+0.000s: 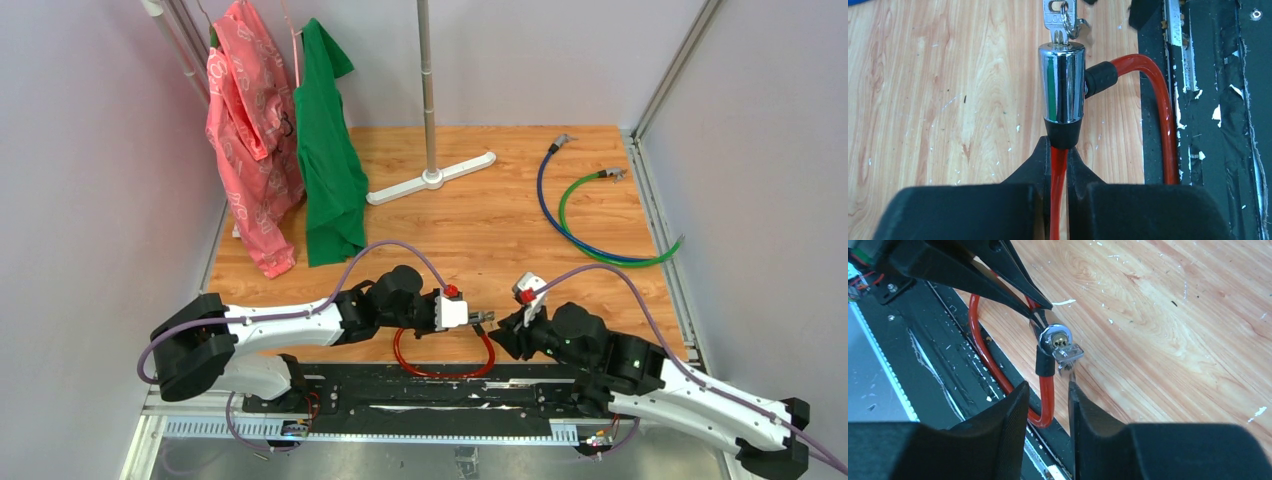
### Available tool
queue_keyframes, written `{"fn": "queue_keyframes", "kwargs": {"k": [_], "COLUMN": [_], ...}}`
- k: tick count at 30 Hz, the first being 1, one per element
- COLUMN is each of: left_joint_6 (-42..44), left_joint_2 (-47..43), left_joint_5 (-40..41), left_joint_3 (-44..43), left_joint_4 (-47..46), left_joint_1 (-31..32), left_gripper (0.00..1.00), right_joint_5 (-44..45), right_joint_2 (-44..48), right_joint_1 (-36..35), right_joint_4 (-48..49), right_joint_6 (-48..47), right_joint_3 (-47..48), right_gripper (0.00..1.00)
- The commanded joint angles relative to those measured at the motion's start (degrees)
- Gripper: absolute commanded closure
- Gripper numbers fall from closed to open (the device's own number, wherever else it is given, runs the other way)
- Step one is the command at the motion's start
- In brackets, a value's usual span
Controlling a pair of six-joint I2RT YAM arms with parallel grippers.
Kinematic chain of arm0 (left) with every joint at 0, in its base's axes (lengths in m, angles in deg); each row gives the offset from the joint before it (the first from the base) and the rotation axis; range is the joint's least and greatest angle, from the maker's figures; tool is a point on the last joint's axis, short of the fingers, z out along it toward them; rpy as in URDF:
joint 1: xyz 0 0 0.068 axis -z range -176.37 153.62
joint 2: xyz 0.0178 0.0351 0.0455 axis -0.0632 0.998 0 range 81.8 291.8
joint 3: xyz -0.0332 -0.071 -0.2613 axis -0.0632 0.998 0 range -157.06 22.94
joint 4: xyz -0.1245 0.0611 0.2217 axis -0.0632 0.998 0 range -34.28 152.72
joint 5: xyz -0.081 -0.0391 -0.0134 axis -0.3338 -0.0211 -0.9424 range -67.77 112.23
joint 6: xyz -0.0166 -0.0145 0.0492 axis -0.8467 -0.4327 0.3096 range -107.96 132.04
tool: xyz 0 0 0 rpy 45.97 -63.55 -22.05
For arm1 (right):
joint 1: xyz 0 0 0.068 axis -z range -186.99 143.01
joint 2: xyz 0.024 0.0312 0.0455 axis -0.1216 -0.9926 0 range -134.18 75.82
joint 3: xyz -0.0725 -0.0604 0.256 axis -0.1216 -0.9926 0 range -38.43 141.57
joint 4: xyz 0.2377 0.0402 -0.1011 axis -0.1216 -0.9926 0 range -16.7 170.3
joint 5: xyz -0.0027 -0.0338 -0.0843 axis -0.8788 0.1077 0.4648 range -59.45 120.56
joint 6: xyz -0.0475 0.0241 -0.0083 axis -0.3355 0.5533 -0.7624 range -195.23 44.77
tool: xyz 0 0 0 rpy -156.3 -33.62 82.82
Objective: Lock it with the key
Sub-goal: Lock the lock.
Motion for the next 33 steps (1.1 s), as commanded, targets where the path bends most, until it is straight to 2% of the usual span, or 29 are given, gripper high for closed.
{"fn": "queue_keyframes", "kwargs": {"k": [1,4,9,14,21,29,31,33], "left_joint_6": [-0.4,-0.4,-0.4,-0.1,-0.2,-0.4,-0.3,-0.2], "left_joint_2": [0.5,0.6,0.3,0.1,0.2,0.1,0.3,0.3], "left_joint_5": [-3.1,-3.2,-3.4,-3.2,-3.5,-3.8,-3.8,-3.8], "left_joint_3": [2.8,3.1,2.9,2.9,2.6,2.6,2.6,2.5], "left_joint_4": [7.1,6.8,6.7,6.7,6.7,6.7,6.7,6.7], "left_joint_1": [1.6,1.6,1.6,1.7,2.2,2.4,2.5,2.6], "left_gripper": [1.0,1.0,1.0,1.0,1.0,1.0,1.0,1.0], "right_joint_5": [1.8,4.8,18.1,19.2,17.5,12.7,9.7,5.4], "right_joint_2": [4.1,5.4,4.1,0.8,-6.1,-9.1,-10.3,-11.8], "right_joint_1": [-0.6,-0.6,-0.6,-0.6,0.3,4.3,6.3,9.1], "right_joint_4": [-9.2,-10.7,-16.5,-16.4,-13.2,-10.1,-8.9,-8.8], "right_joint_6": [5.9,14.2,36.1,47.1,46.5,42.2,41.6,41.5], "right_joint_3": [4.0,4.9,8.7,8.7,11.6,12.8,12.6,12.6], "right_gripper": [0.59,0.55,0.55,0.59,0.6,0.61,0.65,0.77]}}
